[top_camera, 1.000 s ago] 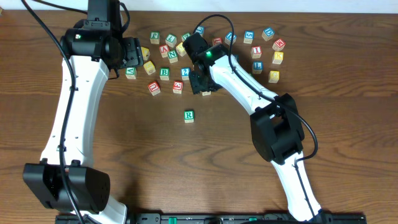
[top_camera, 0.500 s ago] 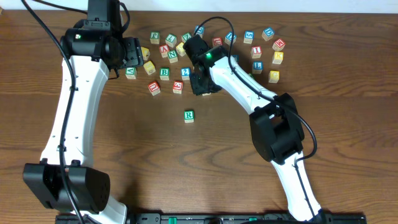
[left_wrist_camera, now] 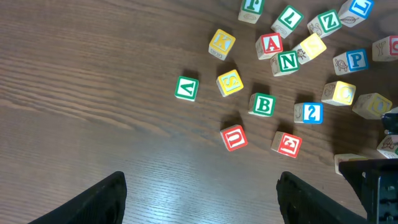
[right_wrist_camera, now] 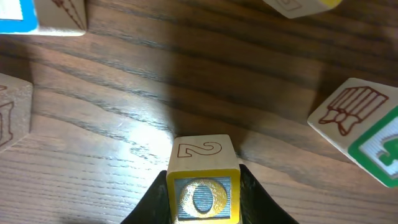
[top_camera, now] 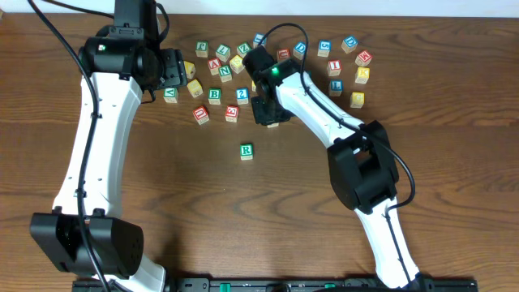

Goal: Spell out ROBOT
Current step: 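Lower the right gripper and grasp the yellow O block, then carry the yellow O block beside the green R block and lower it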

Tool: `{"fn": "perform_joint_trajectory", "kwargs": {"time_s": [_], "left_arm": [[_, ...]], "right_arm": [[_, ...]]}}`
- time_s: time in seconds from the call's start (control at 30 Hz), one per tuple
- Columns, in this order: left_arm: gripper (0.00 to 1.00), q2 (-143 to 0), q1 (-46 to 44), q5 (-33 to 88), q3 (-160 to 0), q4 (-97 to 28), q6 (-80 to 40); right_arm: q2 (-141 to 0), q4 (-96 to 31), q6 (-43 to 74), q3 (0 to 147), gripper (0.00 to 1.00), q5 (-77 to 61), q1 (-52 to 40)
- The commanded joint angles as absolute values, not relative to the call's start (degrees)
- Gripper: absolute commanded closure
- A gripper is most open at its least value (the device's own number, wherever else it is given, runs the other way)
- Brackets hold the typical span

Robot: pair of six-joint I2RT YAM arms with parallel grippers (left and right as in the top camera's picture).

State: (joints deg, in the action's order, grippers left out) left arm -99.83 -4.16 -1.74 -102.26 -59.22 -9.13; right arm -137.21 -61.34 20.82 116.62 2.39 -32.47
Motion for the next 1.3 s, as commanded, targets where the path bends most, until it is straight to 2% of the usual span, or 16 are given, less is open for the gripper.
{"fn": "perform_joint_trajectory", "kwargs": {"time_s": [0.0,0.27,0.33,0.87,1.1,1.2,1.27], "left_arm": [[0.24,-99.0,-4.0,-2.2,-102.5,-59.5,-9.1],[0.24,-99.0,-4.0,-2.0,-102.5,-59.5,-10.2],[0.23,-99.0,-4.0,-2.0,-102.5,-59.5,-10.2],[0.23,-99.0,-4.0,-2.0,-102.5,-60.0,-10.2],[0.23,-99.0,-4.0,-2.0,-102.5,-60.0,-10.2],[0.24,-99.0,-4.0,-2.0,-102.5,-60.0,-10.2],[0.23,-99.0,-4.0,-2.0,-102.5,-60.0,-10.2]], "right_arm": [[-133.8,-64.1,21.2,117.3,0.8,2.9,-32.2],[-133.1,-73.0,21.2,117.1,0.8,-1.0,-35.1],[-133.1,-73.1,21.4,116.8,0.76,-1.0,-35.9],[-133.3,-71.0,24.9,114.6,0.75,-1.0,-38.9],[-133.3,-71.8,28.8,114.6,0.76,-0.3,-39.9],[-133.9,-71.5,31.1,114.6,0.8,0.1,-39.9],[-134.2,-71.6,31.3,114.5,0.78,0.1,-39.9]]}}
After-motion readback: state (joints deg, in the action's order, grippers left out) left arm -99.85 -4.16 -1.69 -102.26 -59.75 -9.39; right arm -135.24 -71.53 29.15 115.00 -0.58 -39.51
